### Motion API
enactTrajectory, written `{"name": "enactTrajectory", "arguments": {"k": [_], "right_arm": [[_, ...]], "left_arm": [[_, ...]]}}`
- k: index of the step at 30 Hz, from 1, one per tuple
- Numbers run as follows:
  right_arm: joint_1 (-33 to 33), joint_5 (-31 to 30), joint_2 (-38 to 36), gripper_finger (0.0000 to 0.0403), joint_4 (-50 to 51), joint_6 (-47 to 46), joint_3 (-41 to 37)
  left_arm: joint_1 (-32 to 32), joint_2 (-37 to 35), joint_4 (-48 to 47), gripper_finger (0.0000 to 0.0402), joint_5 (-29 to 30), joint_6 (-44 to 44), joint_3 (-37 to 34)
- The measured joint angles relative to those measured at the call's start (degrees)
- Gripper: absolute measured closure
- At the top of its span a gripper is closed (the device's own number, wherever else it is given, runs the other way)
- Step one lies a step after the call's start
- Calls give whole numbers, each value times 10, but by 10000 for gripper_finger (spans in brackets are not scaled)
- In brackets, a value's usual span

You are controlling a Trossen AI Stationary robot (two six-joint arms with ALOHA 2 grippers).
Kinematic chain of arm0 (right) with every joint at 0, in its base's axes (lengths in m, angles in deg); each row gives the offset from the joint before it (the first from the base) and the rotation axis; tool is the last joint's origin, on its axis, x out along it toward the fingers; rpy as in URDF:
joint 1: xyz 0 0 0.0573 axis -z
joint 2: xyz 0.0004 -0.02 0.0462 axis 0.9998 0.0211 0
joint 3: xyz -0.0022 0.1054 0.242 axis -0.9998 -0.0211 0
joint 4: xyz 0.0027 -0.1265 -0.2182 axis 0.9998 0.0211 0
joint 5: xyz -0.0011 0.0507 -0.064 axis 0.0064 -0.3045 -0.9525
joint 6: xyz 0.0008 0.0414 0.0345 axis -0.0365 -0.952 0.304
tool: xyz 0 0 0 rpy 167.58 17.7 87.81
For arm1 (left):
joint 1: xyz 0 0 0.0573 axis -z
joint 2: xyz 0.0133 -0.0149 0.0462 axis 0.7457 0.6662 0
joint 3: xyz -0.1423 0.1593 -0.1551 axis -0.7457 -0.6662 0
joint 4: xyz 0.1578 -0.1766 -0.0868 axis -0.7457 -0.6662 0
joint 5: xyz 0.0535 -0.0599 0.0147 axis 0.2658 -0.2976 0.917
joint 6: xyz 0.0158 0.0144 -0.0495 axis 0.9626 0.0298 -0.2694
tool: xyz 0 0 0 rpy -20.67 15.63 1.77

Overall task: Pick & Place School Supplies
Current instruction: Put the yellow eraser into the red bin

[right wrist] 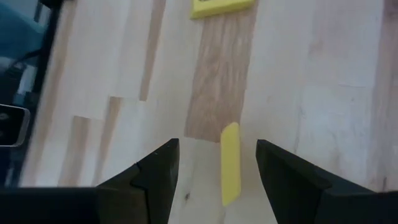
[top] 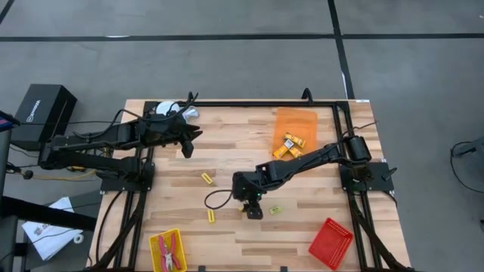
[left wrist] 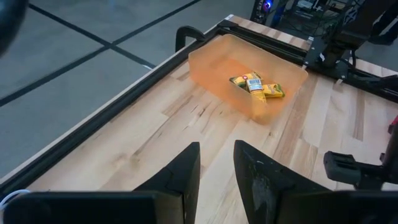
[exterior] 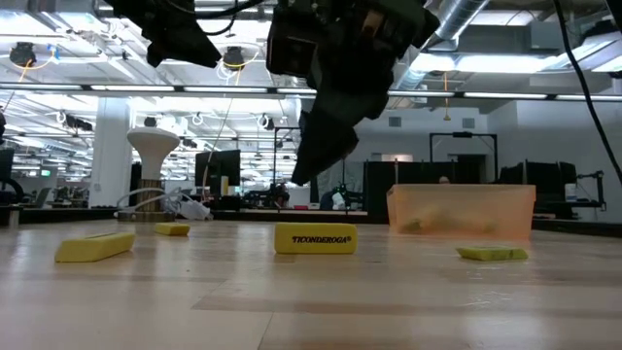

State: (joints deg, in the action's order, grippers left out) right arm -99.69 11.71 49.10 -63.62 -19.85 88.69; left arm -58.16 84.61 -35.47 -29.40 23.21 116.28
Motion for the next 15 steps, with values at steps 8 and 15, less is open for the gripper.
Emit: {"name": "enactTrajectory", "arguments": {"k": [8,15], "right_arm": [[9,-2,0,198,-17,7,-28],[8,0,0,198,-35,14,-37]], "left_arm": [[0,0,0,309,0,6,0],[0,0,0,309,0,15,0]]}}
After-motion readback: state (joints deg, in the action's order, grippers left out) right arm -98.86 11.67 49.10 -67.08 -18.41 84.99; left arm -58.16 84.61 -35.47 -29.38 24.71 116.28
